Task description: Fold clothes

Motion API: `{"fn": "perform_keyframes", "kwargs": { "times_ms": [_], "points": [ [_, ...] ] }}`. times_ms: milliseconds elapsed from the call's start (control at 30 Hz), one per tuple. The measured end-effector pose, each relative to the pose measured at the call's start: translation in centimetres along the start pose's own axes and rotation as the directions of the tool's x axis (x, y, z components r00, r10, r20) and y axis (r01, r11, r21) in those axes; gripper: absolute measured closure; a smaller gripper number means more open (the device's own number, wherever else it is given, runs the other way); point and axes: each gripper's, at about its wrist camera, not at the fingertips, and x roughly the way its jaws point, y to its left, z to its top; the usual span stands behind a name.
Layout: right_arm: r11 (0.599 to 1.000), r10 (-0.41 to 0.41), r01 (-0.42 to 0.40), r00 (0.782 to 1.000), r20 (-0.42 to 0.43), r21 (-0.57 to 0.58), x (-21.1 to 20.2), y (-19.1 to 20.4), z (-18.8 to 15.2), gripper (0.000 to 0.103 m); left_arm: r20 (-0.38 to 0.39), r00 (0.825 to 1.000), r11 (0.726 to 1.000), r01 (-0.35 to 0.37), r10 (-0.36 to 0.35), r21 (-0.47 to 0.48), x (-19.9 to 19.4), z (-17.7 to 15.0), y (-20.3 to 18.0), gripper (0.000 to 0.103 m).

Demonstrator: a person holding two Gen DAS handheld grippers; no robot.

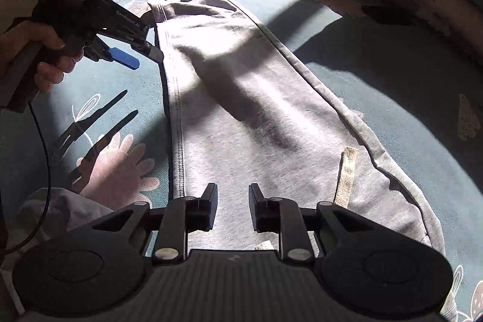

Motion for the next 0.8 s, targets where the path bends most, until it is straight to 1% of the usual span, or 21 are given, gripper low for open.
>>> {"fn": "perform_keyframes", "kwargs": {
  "times_ms": [33,67,100,167,267,333,367,433,500,600,633,700,800],
  "points": [
    [1.0,-0.004,0.004,1.0,-0.003,-0.001,0.5,0.6,0.4,0.074,0.018,1.0,1.0,0.001,-0.001,-0.009,0.1,0.8,0.7,0.053],
    [1.0,-0.007,0.007,1.0,-0.01,-0.003,1.0,1.2,0.8,0.067,0.035,0.999,1.0,0.003,-0.002,-0.019,0.2,1.6,1.5,0.053],
    [1.0,-0.01,0.01,1.0,-0.016,-0.005,1.4,1.8,1.2,0.065,0.053,0.999,1.0,0.005,-0.003,-0.029,0.3,2.3,2.2,0.052],
    [0.998,-0.055,0.054,0.998,-0.042,-0.018,2.5,3.4,1.6,0.064,0.073,0.997,0.998,0.008,-0.003,-0.064,0.9,4.2,4.3,0.052],
    [0.992,-0.126,0.124,0.989,-0.075,-0.026,3.8,5.6,1.9,0.064,0.082,0.996,0.991,0.036,-0.025,-0.127,1.8,6.8,7.4,0.051],
    [0.984,-0.178,0.176,0.979,-0.096,-0.036,5.0,7.2,2.2,0.061,0.085,0.995,0.984,0.07,-0.057,-0.167,2.4,8.7,9.6,0.045],
    [0.978,-0.208,0.204,0.972,-0.108,-0.048,5.7,8.0,2.4,0.061,0.084,0.994,0.982,0.084,-0.07,-0.172,2.7,9.5,10.4,0.043],
    [0.963,-0.267,0.259,0.954,-0.134,-0.075,7.3,9.6,3.0,0.06,0.074,0.994,0.981,0.097,-0.086,-0.171,3.6,11.1,11.6,0.042],
    [0.946,-0.322,0.311,0.937,-0.139,-0.095,9.1,11.5,4.1,0.06,0.062,0.991,0.973,0.13,-0.12,-0.191,4.9,12.8,12.8,0.042],
    [0.912,-0.41,0.395,0.894,-0.18,-0.114,11.6,13.0,4.8,0.06,0.041,0.984,0.957,0.177,-0.172,-0.232,7.0,14.9,14.2,0.04],
    [0.904,-0.427,0.415,0.884,-0.191,-0.102,12.2,13.2,5.0,0.06,0.039,0.983,0.955,0.183,-0.178,-0.236,7.6,15.3,14.4,0.04],
    [0.894,-0.447,0.441,0.871,-0.206,-0.078,12.5,13.4,5.1,0.06,0.039,0.979,0.953,0.202,-0.199,-0.225,8.7,16.1,14.6,0.04],
    [0.875,-0.481,0.477,0.844,-0.236,-0.081,12.7,13.9,5.2,0.06,0.056,0.967,0.941,0.256,-0.25,-0.222,9.9,17.3,14.5,0.038]
  ]
}}
